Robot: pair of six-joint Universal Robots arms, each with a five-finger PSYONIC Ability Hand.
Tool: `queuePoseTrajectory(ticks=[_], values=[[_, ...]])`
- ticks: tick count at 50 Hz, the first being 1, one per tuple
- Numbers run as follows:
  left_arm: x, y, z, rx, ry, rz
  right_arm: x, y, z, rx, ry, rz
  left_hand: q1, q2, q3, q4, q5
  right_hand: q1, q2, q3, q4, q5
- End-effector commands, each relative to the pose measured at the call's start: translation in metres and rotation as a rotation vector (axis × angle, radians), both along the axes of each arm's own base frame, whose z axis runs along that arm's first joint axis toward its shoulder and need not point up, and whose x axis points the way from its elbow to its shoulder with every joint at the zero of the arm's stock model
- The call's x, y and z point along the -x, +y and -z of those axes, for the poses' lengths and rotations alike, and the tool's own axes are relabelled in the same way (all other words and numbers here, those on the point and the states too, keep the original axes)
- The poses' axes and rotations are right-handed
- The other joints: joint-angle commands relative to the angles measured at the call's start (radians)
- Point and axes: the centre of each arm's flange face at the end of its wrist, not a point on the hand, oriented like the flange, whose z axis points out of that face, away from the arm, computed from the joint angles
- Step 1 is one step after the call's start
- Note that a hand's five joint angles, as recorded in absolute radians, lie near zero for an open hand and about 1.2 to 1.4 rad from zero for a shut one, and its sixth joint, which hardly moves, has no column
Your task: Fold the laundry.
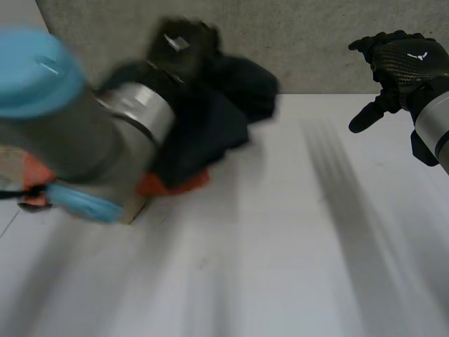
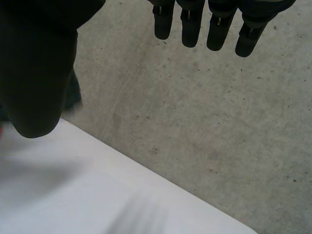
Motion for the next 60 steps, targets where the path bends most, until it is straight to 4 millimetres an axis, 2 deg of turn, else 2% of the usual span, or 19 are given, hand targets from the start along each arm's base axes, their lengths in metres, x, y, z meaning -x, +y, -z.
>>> queuePoseTrajectory(ticks=[1, 3, 6, 9, 12, 17, 23, 26, 30, 36, 37, 38, 39, 40, 42, 44, 50, 56, 60], values=[[0.04, 0.011, 0.087, -0.151, -0.13, 0.088, 0.0, 0.0, 0.001, 0.009, 0.039, 0.0, -0.323, -0.402, -0.403, 0.325, -0.366, -0.052, -0.032, -0.032, -0.032, -0.049], [0.049, 0.026, 0.097, -0.168, -0.152, 0.129, 0.0, -0.001, 0.003, 0.012, 0.058, 0.0, -0.94, -1.019, -1.02, -0.292, -0.983, -0.052, -0.032, -0.032, -0.032, -0.049], [0.054, 0.04, 0.095, -0.165, -0.153, 0.169, 0.0, -0.001, 0.005, 0.012, 0.075, 0.0, -0.936, -1.015, -1.016, -0.289, -0.979, -0.052, -0.032, -0.032, -0.032, -0.049], [0.045, 0.044, 0.06, -0.107, -0.106, 0.164, -0.004, -0.004, 0.014, -0.01, 0.104, -0.011, -0.939, -1.018, -1.019, -0.292, -0.982, -0.052, -0.032, -0.032, -0.032, -0.049], [0.012, 0.032, 0.016, -0.035, -0.049, 0.081, -0.006, -0.003, 0.021, -0.026, 0.17, -0.032, -0.933, -1.012, -1.013, -0.286, -0.977, -0.052, -0.032, -0.032, -0.032, -0.049], [-0.026, 0.013, -0.001, -0.018, -0.035, -0.024, -0.012, 0.009, 0.043, -0.091, 0.32, -0.108, -0.928, -1.006, -1.007, -0.28, -0.971, -0.052, -0.032, -0.032, -0.032, -0.049], [-0.065, -0.023, 0.034, -0.067, -0.151, -0.164, -0.051, 0.046, 0.08, -0.155, 0.411, -0.307, -0.928, -1.006, -1.007, -0.28, -0.971, -0.052, -0.032, -0.032, -0.032, -0.049], [-0.078, -0.045, 0.068, -0.091, -0.271, -0.22, -0.067, 0.054, 0.095, -0.142, 0.417, -0.359, -0.928, -1.006, -1.007, -0.28, -0.971, -0.052, -0.032, -0.032, -0.032, -0.049], [-0.09, -0.073, 0.113, -0.119, -0.424, -0.263, -0.082, 0.055, 0.121, -0.115, 0.417, -0.386, -0.925, -1.003, -1.004, -0.277, -0.968, -0.052, -0.032, -0.032, -0.032, -0.049], [-0.089, -0.104, 0.158, -0.131, -0.53, -0.268, -0.091, 0.047, 0.154, -0.124, 0.424, -0.401, -0.896, -0.974, -0.975, -0.248, -0.939, -0.052, -0.032, -0.032, -0.032, -0.049], [-0.089, -0.107, 0.162, -0.13, -0.535, -0.269, -0.092, 0.047, 0.157, -0.13, 0.426, -0.402, -0.878, -0.957, -0.958, -0.23, -0.921, -0.052, -0.032, -0.032, -0.032, -0.049], [-0.09, -0.11, 0.165, -0.131, -0.538, -0.273, -0.093, 0.046, 0.165, -0.143, 0.433, -0.404, -0.846, -0.924, -0.925, -0.198, -0.889, 0.336, 0.356, 0.355, 0.356, 0.339], [-0.091, -0.114, 0.167, -0.13, -0.538, -0.278, -0.093, 0.045, 0.168, -0.149, 0.438, -0.406, -0.761, -0.84, -0.841, -0.113, -0.804, 0.5, 0.52, 0.519, 0.52, 0.503], [-0.093, -0.121, 0.171, -0.131, -0.538, -0.289, -0.093, 0.045, 0.171, -0.156, 0.441, -0.407, -0.464, -0.543, -0.544, 0.184, -0.507, 0.661, 0.681, 0.681, 0.681, 0.664], [-0.096, -0.127, 0.175, -0.133, -0.541, -0.299, -0.094, 0.043, 0.177, -0.165, 0.454, -0.411, -0.209, -0.288, -0.289, 0.438, -0.252, 1.022, 1.042, 1.041, 1.042, 1.025], [-0.1, -0.135, 0.184, -0.141, -0.549, -0.318, -0.094, 0.043, 0.179, -0.167, 0.466, -0.414, 0.159, 0.08, 0.079, 0.807, 0.116, 1.167, 1.187, 1.187, 1.187, 1.17], [-0.124, -0.163, 0.19, -0.098, -0.596, -0.421, -0.091, 0.042, 0.177, -0.145, 0.505, -0.396, 0.282, 0.203, 0.202, 0.929, 0.239, 1.17, 1.19, 1.189, 1.19, 1.173], [-0.198, -0.213, 0.17, 0.018, -0.649, -0.819, -0.091, 0.042, 0.172, -0.134, 0.501, -0.392, 0.282, 0.203, 0.202, 0.929, 0.239, 1.17, 1.19, 1.189, 1.19, 1.173], [-0.216, -0.225, 0.169, 0.084, -0.716, -0.909, -0.09, 0.041, 0.17, -0.131, 0.493, -0.384, 0.282, 0.203, 0.202, 0.929, 0.239, 1.17, 1.19, 1.189, 1.19, 1.173]])
